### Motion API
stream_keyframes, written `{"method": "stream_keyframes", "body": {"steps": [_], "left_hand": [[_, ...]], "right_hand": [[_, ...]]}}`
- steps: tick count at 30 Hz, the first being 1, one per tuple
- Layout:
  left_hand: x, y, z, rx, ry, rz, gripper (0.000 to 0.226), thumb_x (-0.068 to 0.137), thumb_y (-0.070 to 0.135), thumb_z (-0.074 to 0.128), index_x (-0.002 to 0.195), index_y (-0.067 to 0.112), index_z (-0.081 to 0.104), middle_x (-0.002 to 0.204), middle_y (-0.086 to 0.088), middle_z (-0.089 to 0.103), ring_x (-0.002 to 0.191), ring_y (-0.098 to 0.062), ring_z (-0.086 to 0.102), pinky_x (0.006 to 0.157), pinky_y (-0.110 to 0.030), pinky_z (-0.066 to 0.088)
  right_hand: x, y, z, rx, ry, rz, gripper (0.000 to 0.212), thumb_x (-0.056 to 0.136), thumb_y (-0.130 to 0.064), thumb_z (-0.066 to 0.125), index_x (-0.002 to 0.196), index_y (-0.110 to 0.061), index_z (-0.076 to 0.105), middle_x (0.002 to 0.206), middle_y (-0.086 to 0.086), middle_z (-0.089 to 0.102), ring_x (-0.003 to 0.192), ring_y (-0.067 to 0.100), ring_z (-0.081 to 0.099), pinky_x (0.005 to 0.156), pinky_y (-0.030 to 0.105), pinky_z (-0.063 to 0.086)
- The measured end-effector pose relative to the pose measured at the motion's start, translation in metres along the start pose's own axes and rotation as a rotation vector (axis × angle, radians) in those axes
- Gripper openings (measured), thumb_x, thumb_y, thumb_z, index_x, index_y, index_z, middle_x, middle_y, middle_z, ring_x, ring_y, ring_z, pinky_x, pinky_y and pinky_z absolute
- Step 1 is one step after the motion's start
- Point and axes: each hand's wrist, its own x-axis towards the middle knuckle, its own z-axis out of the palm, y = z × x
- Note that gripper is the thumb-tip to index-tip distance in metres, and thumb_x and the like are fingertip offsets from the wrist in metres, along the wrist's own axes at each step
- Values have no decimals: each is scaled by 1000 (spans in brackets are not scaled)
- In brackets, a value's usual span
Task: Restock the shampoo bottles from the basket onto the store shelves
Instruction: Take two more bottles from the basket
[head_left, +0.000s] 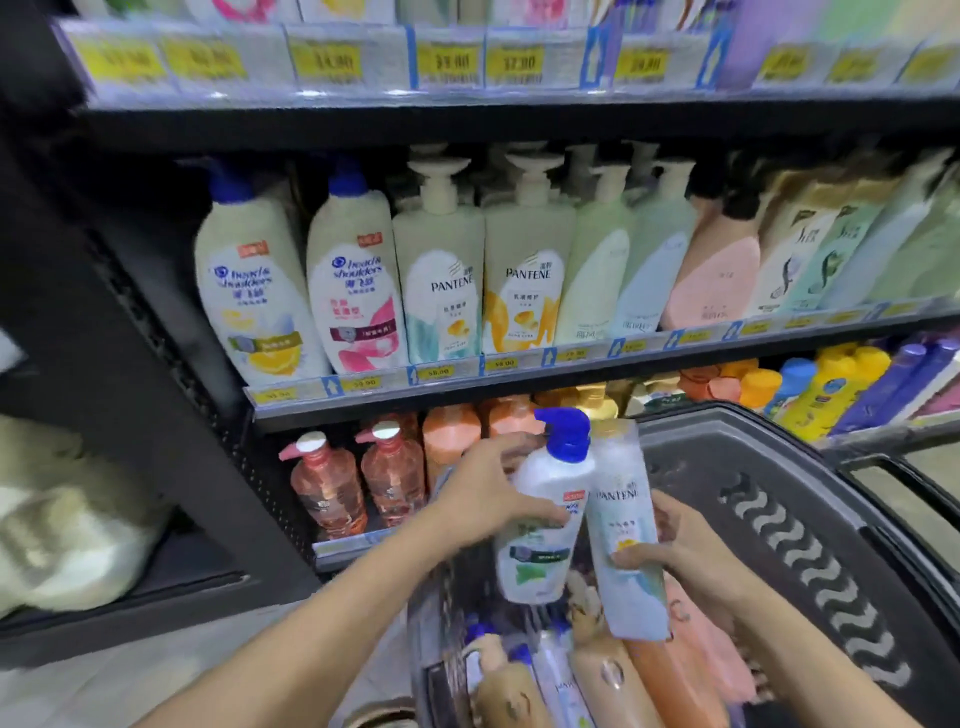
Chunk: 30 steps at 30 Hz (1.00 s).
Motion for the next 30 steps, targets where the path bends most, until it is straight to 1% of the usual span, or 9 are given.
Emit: {"method": "stream_keyframes", "body": {"steps": [4,8,11,15,17,19,21,24,30], "left_hand": [[-16,28,-53,-108,115,97,62,61,10,92,113,33,66,107,15,74,99,-2,69,85,-19,55],[-37,70,-108,-115,276,198,64,61,10,92,116,30,66,108,15,74,101,0,68,86,-20,53],[-56,106,-151,-103,411,300,70,58,11,95,119,27,65,110,9,74,103,-10,70,90,-32,55],[-86,159,-204,-131,589,431,58,59,14,92,111,16,67,101,3,76,96,-16,73,82,-35,58],[-97,185,-230,-148,657,504,53,62,18,88,111,12,69,101,0,77,97,-19,73,78,-30,59],[-107,210,-254,-138,711,563,47,69,15,85,112,10,69,102,-3,77,98,-20,73,77,-28,59],[-115,234,-275,-76,749,617,43,75,14,83,114,11,68,103,-2,76,97,-17,73,78,-28,60],[-119,256,-302,36,822,696,48,76,22,83,120,18,66,106,4,74,96,-7,71,76,-22,57],[-95,265,-324,130,933,747,48,78,19,82,122,19,63,110,6,71,100,-9,68,86,-32,57]], "right_hand": [[0,-56,23,87,15,-147,71,48,4,85,113,-12,62,105,8,75,97,27,71,77,40,59],[-6,-138,53,137,-13,-317,70,50,6,86,111,-18,63,101,-1,76,90,14,72,64,23,57],[-7,-203,75,154,-38,-484,71,47,1,85,113,-15,62,104,-3,75,93,12,71,66,19,56],[-12,-286,104,172,-74,-707,75,43,3,85,112,-13,63,103,-3,76,93,11,71,69,16,54],[-15,-323,111,200,-95,-769,75,42,3,88,111,-14,62,103,-3,76,94,12,71,70,18,55],[-16,-353,114,198,-103,-824,72,49,-6,87,115,-15,61,108,-1,74,100,16,70,79,27,57],[-14,-379,113,171,-79,-874,78,51,-12,91,122,-14,58,113,-1,72,103,16,69,85,35,54],[-10,-407,110,170,5,-939,67,62,-2,85,122,-13,57,112,-3,71,100,11,68,83,32,53],[6,-436,111,179,123,-986,64,60,5,85,116,-11,60,110,3,71,101,18,67,81,31,54]]}}
